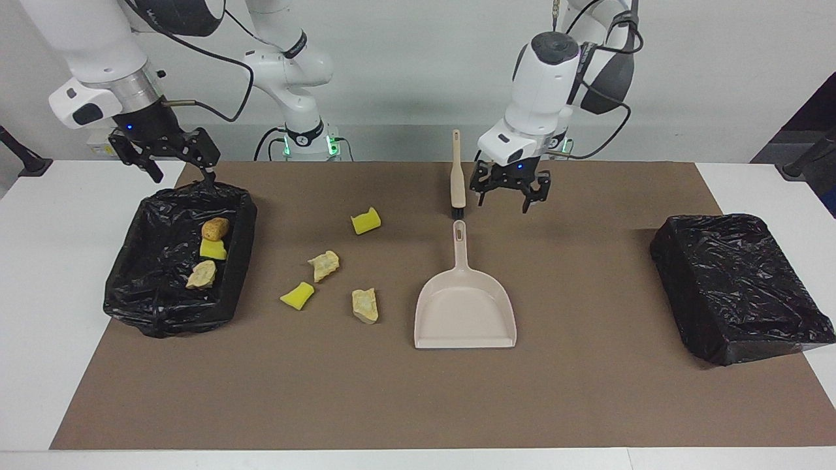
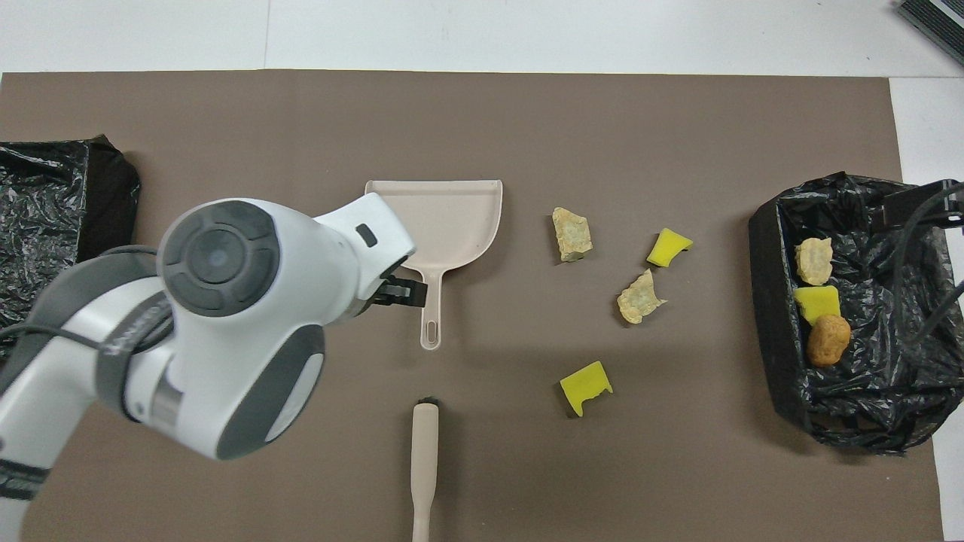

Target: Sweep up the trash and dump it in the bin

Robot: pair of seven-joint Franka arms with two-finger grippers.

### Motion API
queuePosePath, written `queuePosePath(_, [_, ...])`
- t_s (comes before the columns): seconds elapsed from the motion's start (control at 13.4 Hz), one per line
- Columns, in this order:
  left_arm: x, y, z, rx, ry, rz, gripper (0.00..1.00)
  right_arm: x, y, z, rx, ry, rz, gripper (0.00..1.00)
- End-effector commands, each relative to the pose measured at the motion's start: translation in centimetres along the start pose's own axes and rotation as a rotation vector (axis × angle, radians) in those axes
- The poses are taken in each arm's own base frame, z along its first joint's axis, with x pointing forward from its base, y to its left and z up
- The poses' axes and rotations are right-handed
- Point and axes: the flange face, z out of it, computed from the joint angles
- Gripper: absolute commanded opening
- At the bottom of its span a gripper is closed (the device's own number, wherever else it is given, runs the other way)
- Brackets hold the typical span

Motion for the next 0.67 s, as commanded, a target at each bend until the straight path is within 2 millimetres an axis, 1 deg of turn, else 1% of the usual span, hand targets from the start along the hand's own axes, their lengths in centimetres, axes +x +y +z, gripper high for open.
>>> queuePosePath(0.0, [0.6,3.8,7.5,-0.006,-0.033,-0.027,1.0,-0.7,-0.2,1.0,0.007,-0.023,-0.042,1.0])
queuePosePath(0.07, [0.9,4.0,9.3,-0.003,-0.043,-0.027,1.0,-0.7,-0.4,1.0,0.005,-0.025,-0.045,1.0])
queuePosePath(0.22, [1.5,4.0,11.5,-0.009,-0.031,-0.034,1.0,-1.0,-0.3,1.1,0.005,-0.043,-0.045,1.0])
queuePosePath(0.45, [1.1,3.6,12.2,0.001,-0.052,-0.033,1.0,-1.4,-0.1,1.2,-0.001,-0.068,-0.046,1.0])
queuePosePath(0.52, [0.9,3.5,12.4,0.004,-0.059,-0.034,0.9,-1.4,0.1,1.2,0.0,-0.071,-0.046,1.0])
queuePosePath(0.6, [0.5,3.6,12.5,0.008,-0.067,-0.031,0.73,-1.6,0.4,1.3,0.001,-0.084,-0.043,1.0])
